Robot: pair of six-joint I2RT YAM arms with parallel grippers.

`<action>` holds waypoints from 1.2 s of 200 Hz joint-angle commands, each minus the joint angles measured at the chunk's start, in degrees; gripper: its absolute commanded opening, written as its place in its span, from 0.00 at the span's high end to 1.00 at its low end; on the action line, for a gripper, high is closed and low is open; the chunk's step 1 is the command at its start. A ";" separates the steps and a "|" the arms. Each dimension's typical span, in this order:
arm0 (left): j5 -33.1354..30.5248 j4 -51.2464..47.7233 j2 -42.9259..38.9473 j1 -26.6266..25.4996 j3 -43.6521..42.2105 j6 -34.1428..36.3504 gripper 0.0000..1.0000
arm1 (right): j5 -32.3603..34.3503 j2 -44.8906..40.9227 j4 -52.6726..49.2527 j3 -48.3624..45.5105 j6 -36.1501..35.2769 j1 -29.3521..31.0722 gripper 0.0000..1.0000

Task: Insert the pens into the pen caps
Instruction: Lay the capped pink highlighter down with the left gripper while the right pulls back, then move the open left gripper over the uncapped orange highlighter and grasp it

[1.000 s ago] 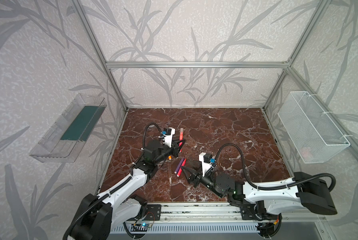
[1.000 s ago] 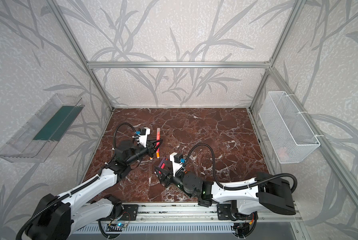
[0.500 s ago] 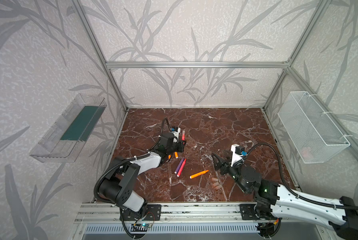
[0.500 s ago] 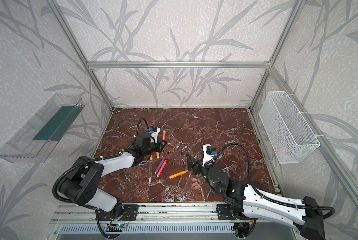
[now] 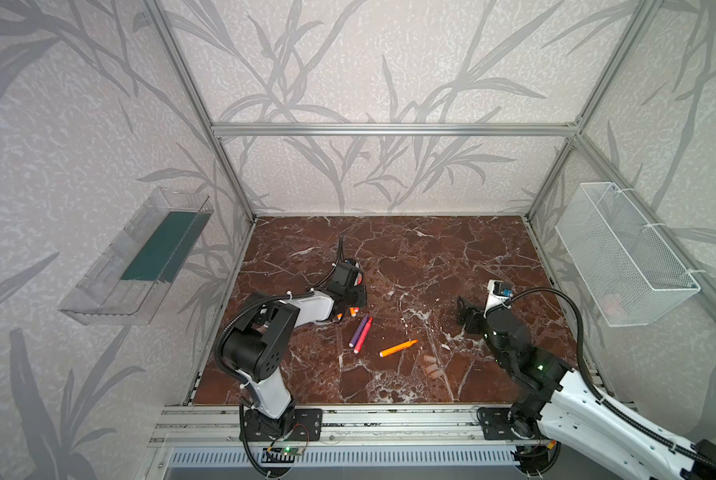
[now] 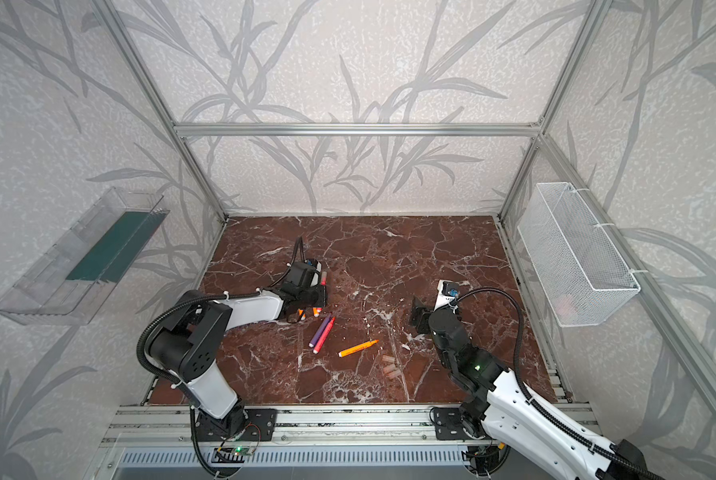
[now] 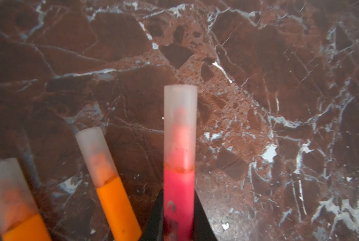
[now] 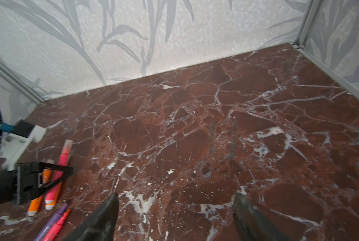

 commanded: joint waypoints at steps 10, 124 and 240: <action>-1.94 -4.86 3.52 -0.19 3.31 -0.64 1.00 | -4.12 2.07 -2.24 0.45 -1.03 -4.38 0.16; -2.73 -8.19 0.02 -0.29 4.19 0.20 0.63 | -7.53 3.51 -2.11 0.10 0.59 -9.42 0.16; -3.20 0.57 -23.69 -16.49 -8.76 11.77 0.44 | 0.23 0.53 2.64 -4.42 -4.33 -12.14 0.14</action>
